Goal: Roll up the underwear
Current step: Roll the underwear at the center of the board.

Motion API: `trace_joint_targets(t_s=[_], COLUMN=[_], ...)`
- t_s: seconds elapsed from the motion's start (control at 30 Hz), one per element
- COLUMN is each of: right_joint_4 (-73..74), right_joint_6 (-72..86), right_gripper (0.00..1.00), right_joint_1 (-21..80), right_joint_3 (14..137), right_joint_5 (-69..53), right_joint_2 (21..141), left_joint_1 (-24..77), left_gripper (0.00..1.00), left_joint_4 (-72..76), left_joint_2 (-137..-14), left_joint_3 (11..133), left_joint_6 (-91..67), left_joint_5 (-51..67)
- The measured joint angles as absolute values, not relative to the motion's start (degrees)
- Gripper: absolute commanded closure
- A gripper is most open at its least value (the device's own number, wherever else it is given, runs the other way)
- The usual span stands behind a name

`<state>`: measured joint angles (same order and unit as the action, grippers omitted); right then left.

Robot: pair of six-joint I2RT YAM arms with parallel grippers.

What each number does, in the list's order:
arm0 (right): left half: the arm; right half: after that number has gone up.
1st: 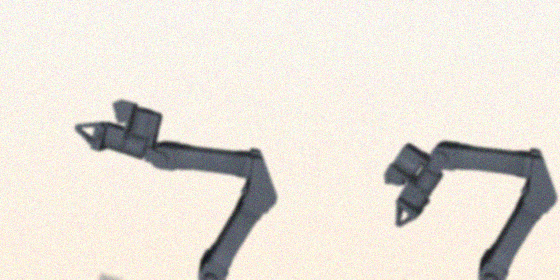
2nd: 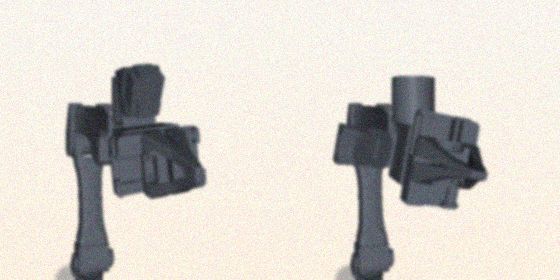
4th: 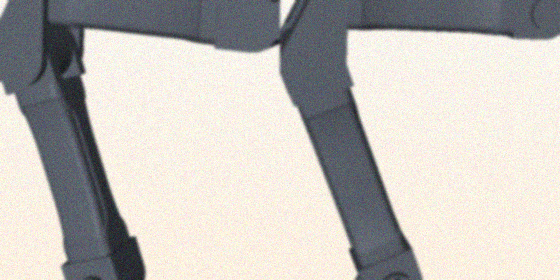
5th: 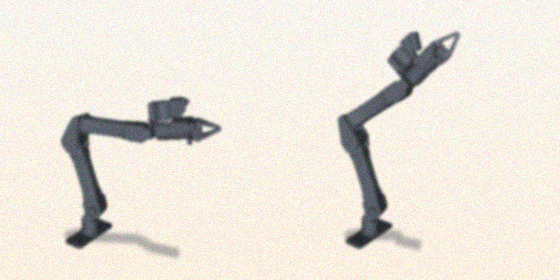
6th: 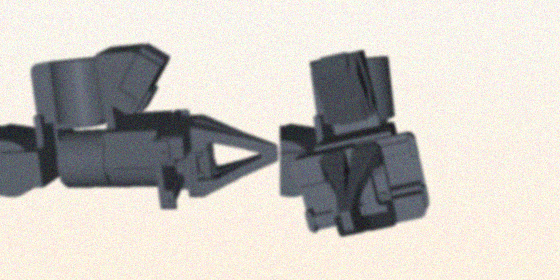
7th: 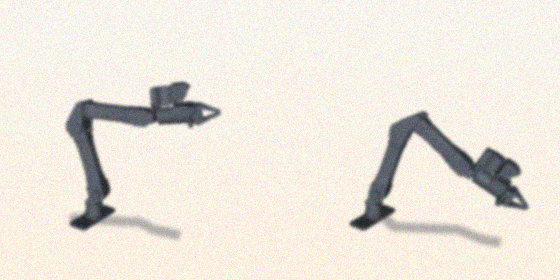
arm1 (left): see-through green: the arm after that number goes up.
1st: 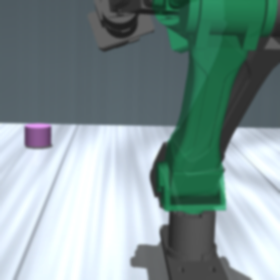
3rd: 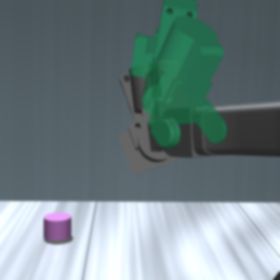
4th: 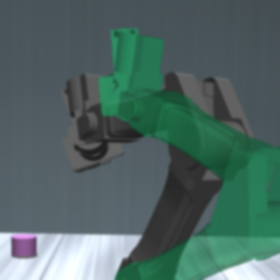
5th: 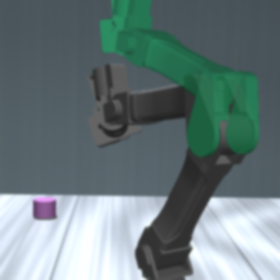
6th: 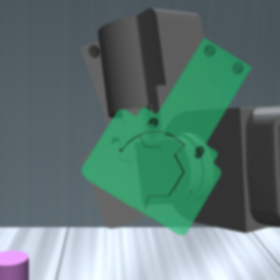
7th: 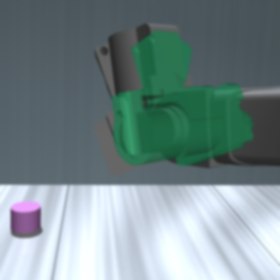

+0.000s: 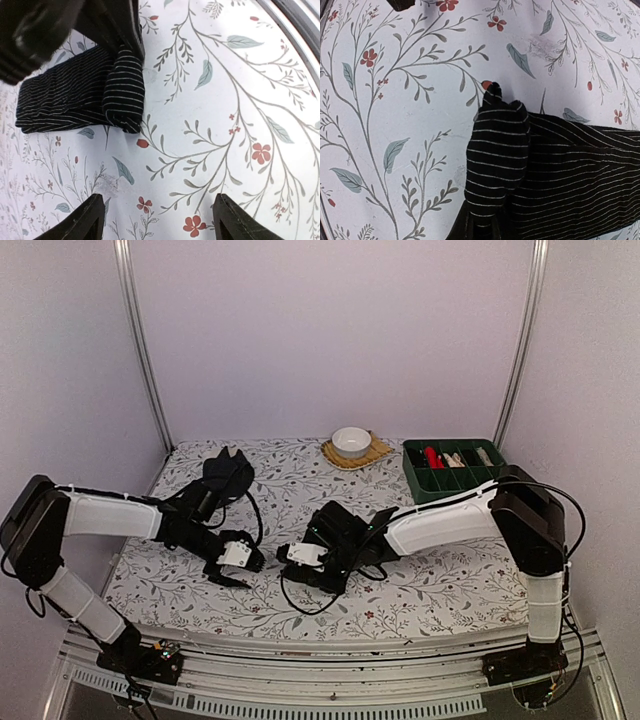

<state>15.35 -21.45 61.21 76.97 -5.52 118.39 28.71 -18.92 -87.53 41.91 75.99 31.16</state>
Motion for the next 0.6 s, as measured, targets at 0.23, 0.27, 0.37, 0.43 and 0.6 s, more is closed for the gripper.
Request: trace_joint_targets(t_s=[0.23, 0.27, 0.37, 0.43, 0.6], right_joint_4=[20.14, 20.86, 21.76, 22.31, 22.94], right_joint_6=[-18.35, -17.78, -16.32, -15.33, -12.53], right_gripper=[0.92, 0.92, 0.92, 0.92, 0.92], right_joint_1=[60.23, 60.05, 59.55, 59.00, 57.10], right_joint_3=[80.51, 81.12, 82.21, 82.83, 84.64], right_joint_5=[-15.59, -17.43, -21.56, -24.16, -29.32], right_joint_2=[119.50, 119.74, 120.55, 121.47, 124.38], left_joint_1=[28.77, 28.86, 29.47, 30.59, 35.40], left_gripper=[0.28, 0.28, 0.29, 0.29, 0.29], left_joint_4=[-0.75, 1.72, 7.11, 10.37, 17.89], left_joint_2=[-78.37, -77.43, -75.77, -75.40, -75.94], left_joint_3=[26.24, 24.29, 21.23, 20.38, 18.11], left_joint_6=[82.17, 83.07, 85.19, 86.26, 88.53], left_joint_5=[32.91, 33.19, 33.95, 33.80, 31.48])
